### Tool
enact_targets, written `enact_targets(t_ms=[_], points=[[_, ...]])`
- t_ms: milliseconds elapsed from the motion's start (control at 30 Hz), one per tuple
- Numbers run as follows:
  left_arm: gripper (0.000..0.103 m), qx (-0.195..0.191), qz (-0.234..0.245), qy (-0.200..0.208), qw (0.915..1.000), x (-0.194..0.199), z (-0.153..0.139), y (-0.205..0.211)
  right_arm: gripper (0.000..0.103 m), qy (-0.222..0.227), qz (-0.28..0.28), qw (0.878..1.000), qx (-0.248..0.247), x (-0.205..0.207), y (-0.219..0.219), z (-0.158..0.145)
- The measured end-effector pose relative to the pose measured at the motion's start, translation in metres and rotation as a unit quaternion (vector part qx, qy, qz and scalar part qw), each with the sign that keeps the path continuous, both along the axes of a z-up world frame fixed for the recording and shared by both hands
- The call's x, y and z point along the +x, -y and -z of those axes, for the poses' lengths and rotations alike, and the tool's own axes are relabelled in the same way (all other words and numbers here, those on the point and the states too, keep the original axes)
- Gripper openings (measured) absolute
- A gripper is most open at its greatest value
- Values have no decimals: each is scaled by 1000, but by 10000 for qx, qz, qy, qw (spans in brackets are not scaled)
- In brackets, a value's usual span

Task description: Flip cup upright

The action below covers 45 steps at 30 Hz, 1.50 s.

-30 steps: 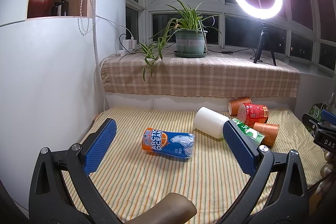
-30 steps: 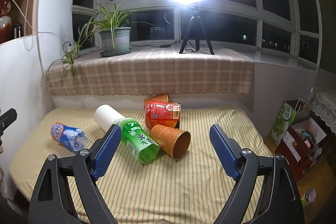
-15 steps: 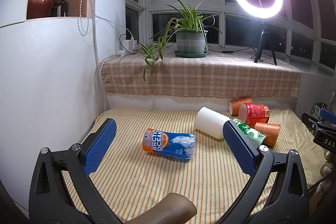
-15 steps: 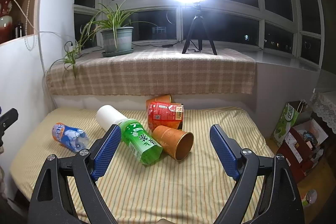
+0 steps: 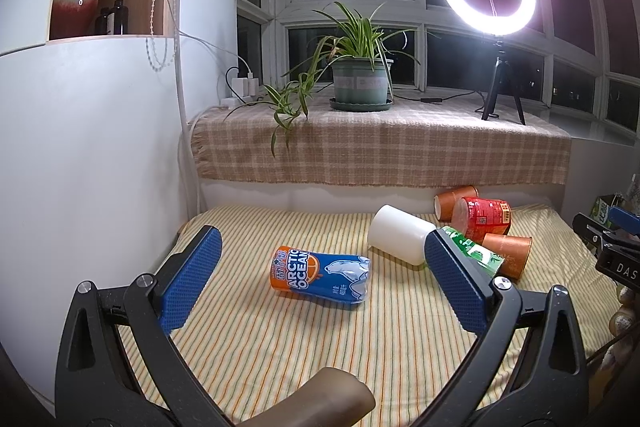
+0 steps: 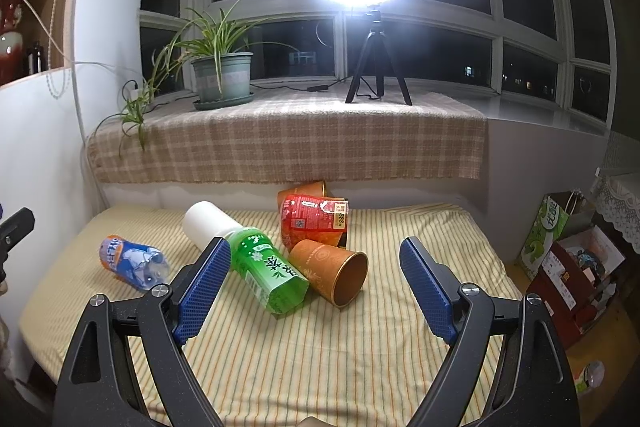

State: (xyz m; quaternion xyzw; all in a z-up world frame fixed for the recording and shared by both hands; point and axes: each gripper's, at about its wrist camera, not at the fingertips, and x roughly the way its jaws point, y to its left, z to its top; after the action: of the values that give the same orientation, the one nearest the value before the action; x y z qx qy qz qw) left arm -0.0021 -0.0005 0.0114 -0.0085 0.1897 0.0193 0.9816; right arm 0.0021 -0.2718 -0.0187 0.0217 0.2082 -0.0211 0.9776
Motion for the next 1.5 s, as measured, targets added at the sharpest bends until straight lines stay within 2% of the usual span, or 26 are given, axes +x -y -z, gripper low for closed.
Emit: enact_targets(t_ms=[667,967,1300,1500], points=[[103,-10,-88,-71,9999,8,7,-15,87,-193,-372,9991,-54,18,-19,5],[103,0,-178,-226,9996,12,18,-25,87,-452,-1096,9929,-120,55,-34,11],[103,-26,-370,-462,9982,2,33,-47,87,-1383,-2149,9656,-482,136,-75,31],[103,-49,-560,-607,9966,-4,43,-63,86,-1954,-2718,9382,-881,177,-102,44]])
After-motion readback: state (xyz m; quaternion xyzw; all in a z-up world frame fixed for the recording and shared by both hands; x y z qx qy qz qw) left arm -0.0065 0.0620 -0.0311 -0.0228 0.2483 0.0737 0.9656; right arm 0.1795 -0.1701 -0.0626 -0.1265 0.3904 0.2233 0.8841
